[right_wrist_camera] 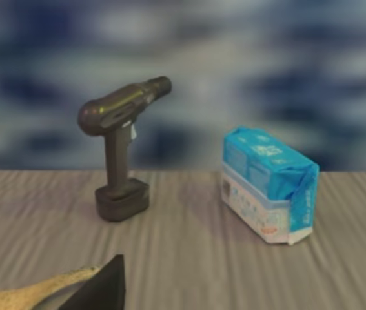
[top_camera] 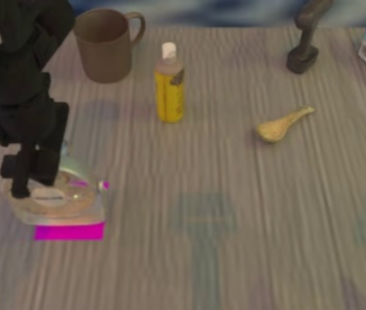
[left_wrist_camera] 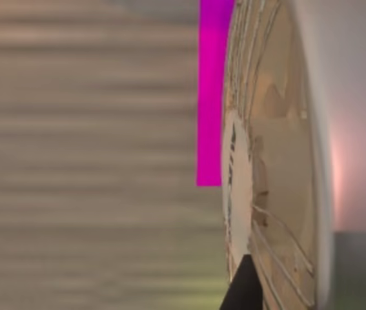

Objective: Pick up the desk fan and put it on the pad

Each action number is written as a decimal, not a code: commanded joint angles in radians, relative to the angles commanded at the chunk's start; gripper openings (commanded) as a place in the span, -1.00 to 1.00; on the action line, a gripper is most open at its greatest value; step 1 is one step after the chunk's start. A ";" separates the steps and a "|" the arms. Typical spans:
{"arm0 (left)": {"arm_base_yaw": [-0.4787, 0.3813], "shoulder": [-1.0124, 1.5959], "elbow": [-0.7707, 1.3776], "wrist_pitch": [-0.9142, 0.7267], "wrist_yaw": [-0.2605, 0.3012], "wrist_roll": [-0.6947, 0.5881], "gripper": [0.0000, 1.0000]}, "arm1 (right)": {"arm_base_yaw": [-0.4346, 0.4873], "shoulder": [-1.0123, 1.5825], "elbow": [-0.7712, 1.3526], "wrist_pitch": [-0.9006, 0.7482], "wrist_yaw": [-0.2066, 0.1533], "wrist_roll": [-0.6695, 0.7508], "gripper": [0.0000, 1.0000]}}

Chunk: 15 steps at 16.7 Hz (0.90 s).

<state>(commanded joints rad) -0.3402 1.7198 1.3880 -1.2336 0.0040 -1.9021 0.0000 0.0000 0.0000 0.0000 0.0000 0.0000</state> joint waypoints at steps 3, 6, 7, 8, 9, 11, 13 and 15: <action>0.000 0.000 0.000 0.000 0.000 0.000 -1.00 | 0.000 0.000 0.000 0.000 0.000 0.000 1.00; 0.000 0.000 0.000 0.000 0.000 0.000 -0.55 | 0.000 0.000 0.000 0.000 0.000 0.000 1.00; 0.000 0.000 0.000 0.000 0.000 0.000 -0.40 | 0.000 0.000 0.000 0.000 0.000 0.000 1.00; 0.000 0.000 0.000 0.000 0.000 0.000 -0.25 | 0.000 0.000 0.000 0.000 0.000 0.000 1.00; 0.000 0.000 0.000 0.000 0.000 0.000 -0.10 | 0.000 0.000 0.000 0.000 0.000 0.000 1.00; 0.000 0.000 0.000 0.000 0.000 0.000 0.21 | 0.000 0.000 0.000 0.000 0.000 0.000 1.00; 0.000 0.000 0.000 0.000 0.000 0.000 0.51 | 0.000 0.000 0.000 0.000 0.000 0.000 1.00; 0.000 0.000 0.000 0.000 0.000 0.000 0.81 | 0.000 0.000 0.000 0.000 0.000 0.000 1.00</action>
<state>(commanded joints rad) -0.3402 1.7198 1.3880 -1.2336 0.0040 -1.9021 0.0000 0.0000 0.0000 0.0000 0.0000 0.0000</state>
